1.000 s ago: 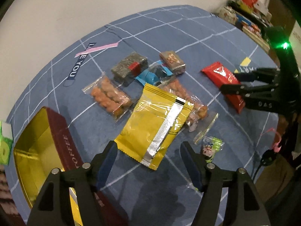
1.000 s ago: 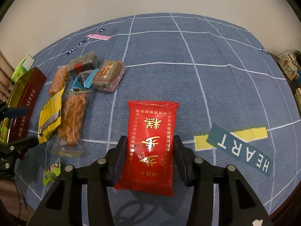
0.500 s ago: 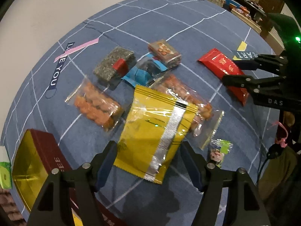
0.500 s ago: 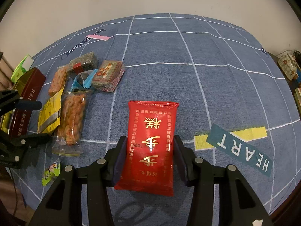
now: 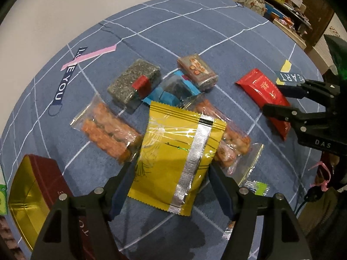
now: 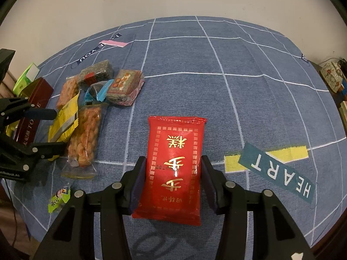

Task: Organize snacks
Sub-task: 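Carry the yellow foil packet into the tin and release it with the left gripper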

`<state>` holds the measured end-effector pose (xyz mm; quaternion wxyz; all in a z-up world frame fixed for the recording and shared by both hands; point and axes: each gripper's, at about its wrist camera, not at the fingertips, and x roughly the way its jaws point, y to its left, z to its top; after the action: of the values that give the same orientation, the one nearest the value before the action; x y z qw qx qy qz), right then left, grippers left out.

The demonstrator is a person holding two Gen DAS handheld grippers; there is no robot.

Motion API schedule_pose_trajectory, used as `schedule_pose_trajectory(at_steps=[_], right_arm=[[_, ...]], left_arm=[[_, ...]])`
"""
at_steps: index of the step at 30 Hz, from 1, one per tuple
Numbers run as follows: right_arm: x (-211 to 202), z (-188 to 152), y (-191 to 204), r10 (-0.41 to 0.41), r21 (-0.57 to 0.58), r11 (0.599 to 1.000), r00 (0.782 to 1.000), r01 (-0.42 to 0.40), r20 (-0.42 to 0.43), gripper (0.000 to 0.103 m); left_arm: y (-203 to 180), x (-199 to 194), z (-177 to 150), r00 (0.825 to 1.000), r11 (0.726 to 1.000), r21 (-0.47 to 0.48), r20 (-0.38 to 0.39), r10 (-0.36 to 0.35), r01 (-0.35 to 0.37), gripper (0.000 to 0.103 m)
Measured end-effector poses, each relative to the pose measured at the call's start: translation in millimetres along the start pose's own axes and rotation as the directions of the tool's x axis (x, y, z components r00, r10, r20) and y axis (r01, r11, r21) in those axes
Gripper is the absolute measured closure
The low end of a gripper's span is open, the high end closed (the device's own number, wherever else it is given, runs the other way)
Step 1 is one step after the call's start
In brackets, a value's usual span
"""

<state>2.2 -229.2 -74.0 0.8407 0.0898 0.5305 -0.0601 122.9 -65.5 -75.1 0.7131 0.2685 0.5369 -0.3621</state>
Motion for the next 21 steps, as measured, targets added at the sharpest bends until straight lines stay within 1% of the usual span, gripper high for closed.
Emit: schedule_pose_trajectory(at_steps=[3, 5, 7, 11, 12, 14, 16, 18, 21], right_arm=[[0, 0, 0, 0.000, 0.001, 1.000, 1.000, 0.000, 0.000, 0.056], [0, 0, 0, 0.001, -0.001, 1.000, 1.000, -0.001, -0.001, 0.056], [-1, 0, -1, 0.003, 0.003, 1.000, 1.000, -0.003, -0.001, 0.056], [-1, -1, 0, 0.002, 0.002, 1.000, 1.000, -0.002, 0.000, 0.056], [-1, 0, 0, 0.002, 0.002, 1.000, 1.000, -0.002, -0.001, 0.056], [-1, -1, -1, 0.003, 0.002, 1.000, 1.000, -0.003, -0.001, 0.056], [-1, -1, -1, 0.004, 0.002, 1.000, 1.000, -0.004, -0.001, 0.056], [-1, 0, 0, 0.003, 0.003, 1.000, 1.000, -0.003, -0.002, 0.056], [-2, 0, 0, 0.002, 0.002, 1.000, 1.000, -0.002, -0.001, 0.056]], left_arm=[[-5, 2, 0, 1.000, 1.000, -0.010, 0.008, 0.005, -0.005, 0.031], [-6, 1, -1, 1.000, 0.999, -0.032, 0.028, -0.013, 0.014, 0.031], [-8, 0, -3, 0.999, 0.999, -0.053, 0.035, -0.012, 0.014, 0.031], [-10, 0, -6, 0.999, 0.996, -0.091, 0.045, 0.000, 0.004, 0.037], [-10, -1, -8, 0.999, 0.995, -0.104, 0.046, -0.001, 0.006, 0.040], [-9, -4, -11, 0.998, 0.991, -0.132, 0.053, -0.018, 0.024, 0.042], [-9, -6, -14, 0.998, 0.989, -0.143, 0.058, -0.026, 0.034, 0.042], [-12, -7, -18, 0.998, 0.990, -0.141, 0.054, -0.007, 0.015, 0.042], [-12, -10, -23, 0.998, 0.987, -0.159, 0.054, -0.014, 0.022, 0.042]])
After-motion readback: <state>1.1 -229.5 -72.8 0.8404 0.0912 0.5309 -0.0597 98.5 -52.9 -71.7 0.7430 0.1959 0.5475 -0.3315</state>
